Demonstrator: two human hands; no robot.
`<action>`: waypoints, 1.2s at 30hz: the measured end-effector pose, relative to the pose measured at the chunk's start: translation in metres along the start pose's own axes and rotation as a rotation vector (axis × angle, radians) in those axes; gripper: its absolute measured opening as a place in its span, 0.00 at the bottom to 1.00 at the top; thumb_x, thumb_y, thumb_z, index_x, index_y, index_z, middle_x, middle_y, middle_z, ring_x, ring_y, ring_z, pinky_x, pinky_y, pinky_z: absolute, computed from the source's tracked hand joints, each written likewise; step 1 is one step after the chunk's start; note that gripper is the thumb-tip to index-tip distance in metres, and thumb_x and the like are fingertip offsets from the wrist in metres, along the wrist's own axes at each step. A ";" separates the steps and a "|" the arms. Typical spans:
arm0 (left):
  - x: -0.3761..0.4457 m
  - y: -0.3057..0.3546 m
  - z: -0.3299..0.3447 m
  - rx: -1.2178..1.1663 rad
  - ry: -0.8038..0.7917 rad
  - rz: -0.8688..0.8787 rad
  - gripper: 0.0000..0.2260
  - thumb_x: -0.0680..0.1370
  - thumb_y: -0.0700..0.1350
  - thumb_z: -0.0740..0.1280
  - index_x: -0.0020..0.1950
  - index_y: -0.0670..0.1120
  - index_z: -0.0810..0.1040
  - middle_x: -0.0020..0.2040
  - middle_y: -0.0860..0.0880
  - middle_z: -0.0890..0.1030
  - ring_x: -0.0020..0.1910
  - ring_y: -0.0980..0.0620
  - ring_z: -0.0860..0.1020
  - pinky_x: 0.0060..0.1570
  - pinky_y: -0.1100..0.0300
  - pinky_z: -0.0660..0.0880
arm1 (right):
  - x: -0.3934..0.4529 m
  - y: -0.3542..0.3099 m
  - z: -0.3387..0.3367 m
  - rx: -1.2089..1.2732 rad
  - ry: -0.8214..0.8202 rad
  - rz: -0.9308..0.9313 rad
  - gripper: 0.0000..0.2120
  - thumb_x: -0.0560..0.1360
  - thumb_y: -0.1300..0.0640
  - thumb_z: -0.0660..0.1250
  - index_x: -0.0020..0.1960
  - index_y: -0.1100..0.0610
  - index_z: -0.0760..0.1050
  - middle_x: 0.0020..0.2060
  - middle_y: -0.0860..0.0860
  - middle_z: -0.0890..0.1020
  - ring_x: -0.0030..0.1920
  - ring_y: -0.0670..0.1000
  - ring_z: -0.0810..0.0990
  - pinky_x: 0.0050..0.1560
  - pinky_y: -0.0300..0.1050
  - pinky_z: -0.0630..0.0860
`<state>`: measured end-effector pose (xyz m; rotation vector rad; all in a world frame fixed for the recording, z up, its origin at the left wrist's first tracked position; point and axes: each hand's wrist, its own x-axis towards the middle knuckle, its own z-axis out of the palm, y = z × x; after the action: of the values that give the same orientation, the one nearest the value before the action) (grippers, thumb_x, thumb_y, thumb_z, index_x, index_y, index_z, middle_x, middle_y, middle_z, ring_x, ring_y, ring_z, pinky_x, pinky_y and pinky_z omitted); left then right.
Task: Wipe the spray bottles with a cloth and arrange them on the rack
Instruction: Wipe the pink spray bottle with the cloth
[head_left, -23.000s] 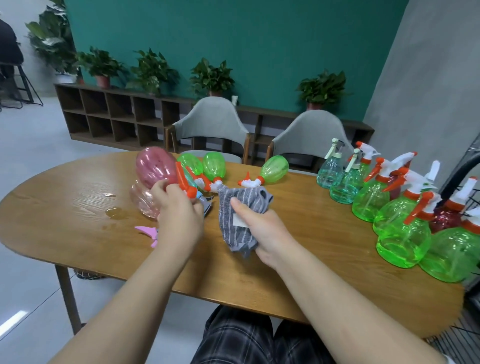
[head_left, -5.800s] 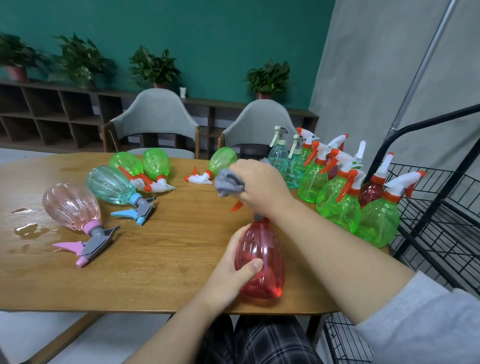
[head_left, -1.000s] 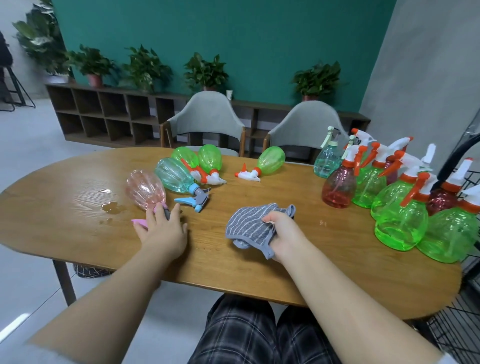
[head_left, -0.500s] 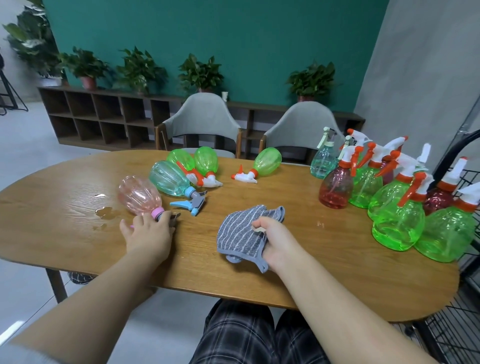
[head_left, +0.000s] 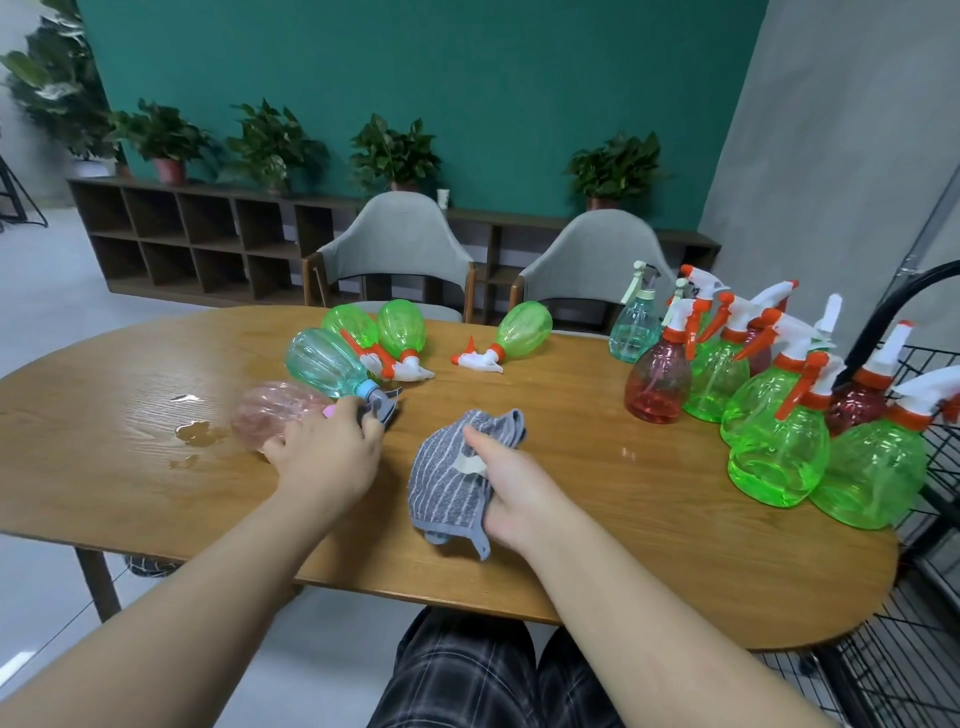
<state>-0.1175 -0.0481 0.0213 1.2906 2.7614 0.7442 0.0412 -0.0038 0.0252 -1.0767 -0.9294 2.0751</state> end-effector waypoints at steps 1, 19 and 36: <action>-0.004 0.005 -0.001 -0.062 0.004 -0.007 0.18 0.82 0.50 0.52 0.70 0.54 0.70 0.63 0.39 0.74 0.64 0.38 0.69 0.64 0.46 0.60 | 0.003 0.000 0.004 -0.015 -0.005 -0.004 0.15 0.77 0.53 0.67 0.57 0.64 0.77 0.49 0.60 0.84 0.49 0.58 0.84 0.49 0.53 0.80; -0.052 0.029 0.013 -0.731 0.137 0.279 0.16 0.80 0.40 0.63 0.67 0.49 0.75 0.54 0.51 0.77 0.52 0.52 0.76 0.58 0.51 0.75 | 0.006 -0.022 -0.015 -0.115 0.210 -0.258 0.14 0.73 0.61 0.71 0.56 0.63 0.75 0.48 0.64 0.83 0.41 0.62 0.84 0.40 0.56 0.82; -0.037 0.039 0.023 -1.438 -0.682 -0.355 0.34 0.75 0.73 0.49 0.61 0.50 0.79 0.54 0.45 0.84 0.45 0.47 0.82 0.33 0.58 0.79 | -0.023 -0.071 -0.078 0.021 0.137 -0.252 0.15 0.75 0.48 0.69 0.53 0.60 0.80 0.45 0.60 0.85 0.46 0.59 0.84 0.48 0.58 0.80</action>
<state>-0.0605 -0.0436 0.0102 0.5005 1.2101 1.4125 0.1330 0.0423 0.0591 -1.0203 -0.9223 1.7806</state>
